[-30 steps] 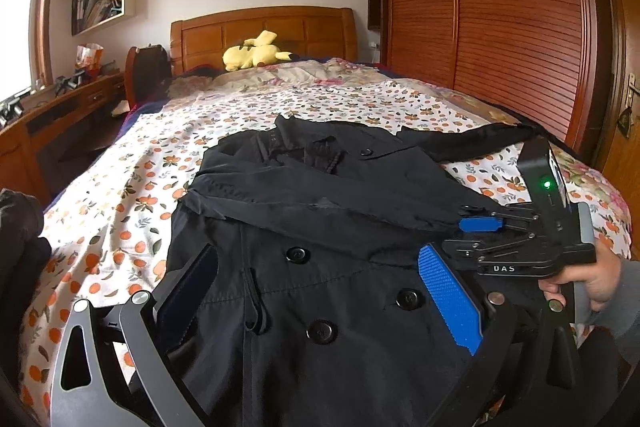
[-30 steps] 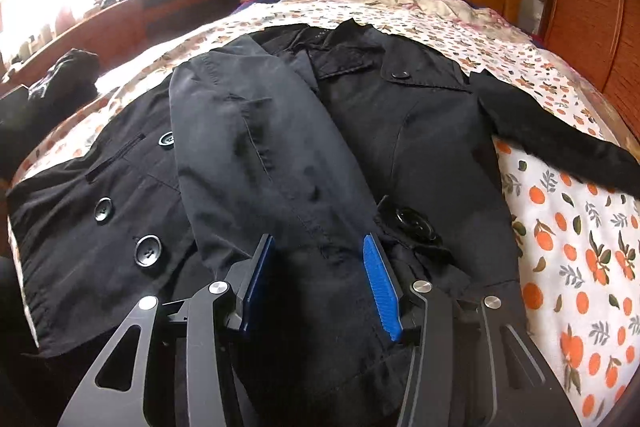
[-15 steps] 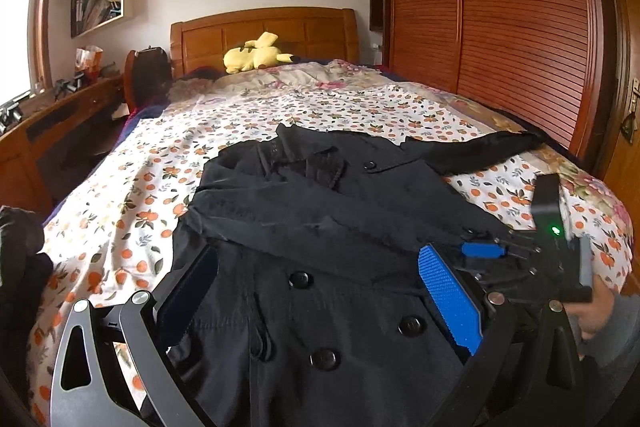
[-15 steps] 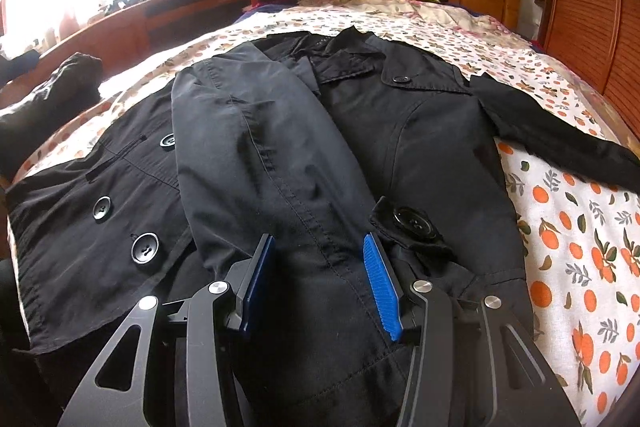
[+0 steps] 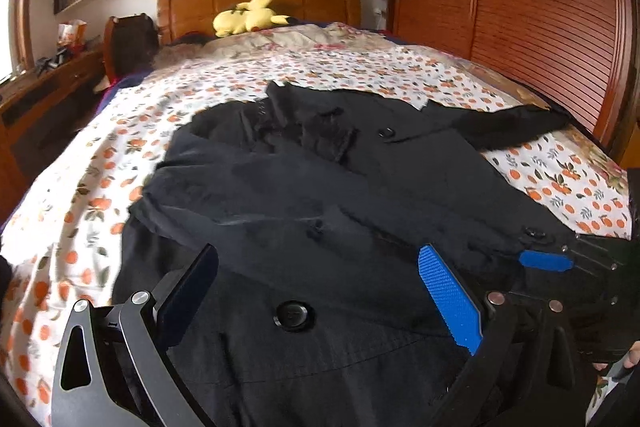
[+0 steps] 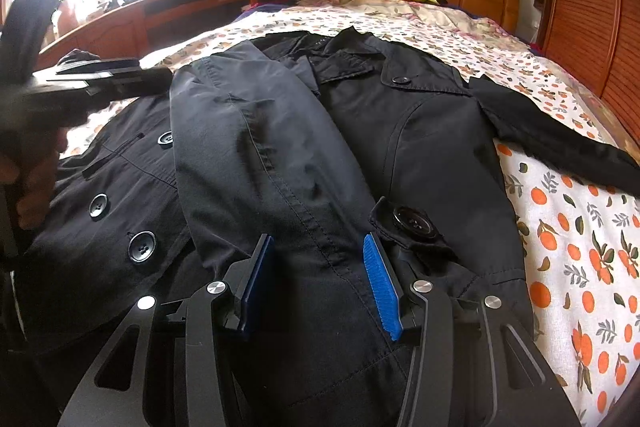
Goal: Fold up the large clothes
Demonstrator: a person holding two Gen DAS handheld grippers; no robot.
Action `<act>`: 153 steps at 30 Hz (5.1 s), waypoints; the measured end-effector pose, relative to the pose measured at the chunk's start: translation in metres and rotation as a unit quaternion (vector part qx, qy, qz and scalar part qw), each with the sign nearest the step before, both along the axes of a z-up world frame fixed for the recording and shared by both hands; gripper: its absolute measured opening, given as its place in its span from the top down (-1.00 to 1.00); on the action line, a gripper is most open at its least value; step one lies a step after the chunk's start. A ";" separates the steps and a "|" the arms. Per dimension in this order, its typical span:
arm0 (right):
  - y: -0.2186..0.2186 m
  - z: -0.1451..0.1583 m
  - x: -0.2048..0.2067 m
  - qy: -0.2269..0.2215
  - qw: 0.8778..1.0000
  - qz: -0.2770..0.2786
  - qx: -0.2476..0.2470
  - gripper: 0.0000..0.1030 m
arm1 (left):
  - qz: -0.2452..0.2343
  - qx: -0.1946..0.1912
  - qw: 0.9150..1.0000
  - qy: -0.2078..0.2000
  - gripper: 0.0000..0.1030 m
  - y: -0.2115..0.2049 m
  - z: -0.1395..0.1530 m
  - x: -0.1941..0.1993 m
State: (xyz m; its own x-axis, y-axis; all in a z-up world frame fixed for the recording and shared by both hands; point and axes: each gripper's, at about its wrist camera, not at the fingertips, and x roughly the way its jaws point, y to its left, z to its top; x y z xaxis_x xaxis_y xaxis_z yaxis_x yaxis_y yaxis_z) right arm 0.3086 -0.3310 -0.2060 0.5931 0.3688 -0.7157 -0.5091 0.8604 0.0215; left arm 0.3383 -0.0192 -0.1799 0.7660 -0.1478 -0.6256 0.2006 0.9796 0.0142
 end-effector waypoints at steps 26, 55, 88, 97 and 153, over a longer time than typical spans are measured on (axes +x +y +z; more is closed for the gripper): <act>-0.092 0.089 0.057 -0.047 0.991 -0.119 0.025 -0.14 | -0.006 -0.006 1.000 0.012 -0.96 0.002 -0.036 0.004; -0.293 0.006 0.233 0.090 0.900 -0.403 0.137 -0.15 | -0.017 0.002 0.999 -0.034 -0.96 -0.004 -0.025 -0.012; -0.072 0.174 0.178 -0.059 0.982 -0.158 0.088 0.94 | -0.008 -0.041 0.997 -0.066 -0.96 0.023 0.000 -0.037; 0.002 0.144 0.152 -0.018 0.991 -0.103 0.086 0.93 | 0.002 -0.053 0.996 -0.078 -0.96 0.049 0.015 -0.057; -0.047 0.083 0.177 0.030 0.974 -0.200 0.106 0.87 | 0.033 -0.001 0.997 -0.070 -0.96 0.080 0.022 -0.099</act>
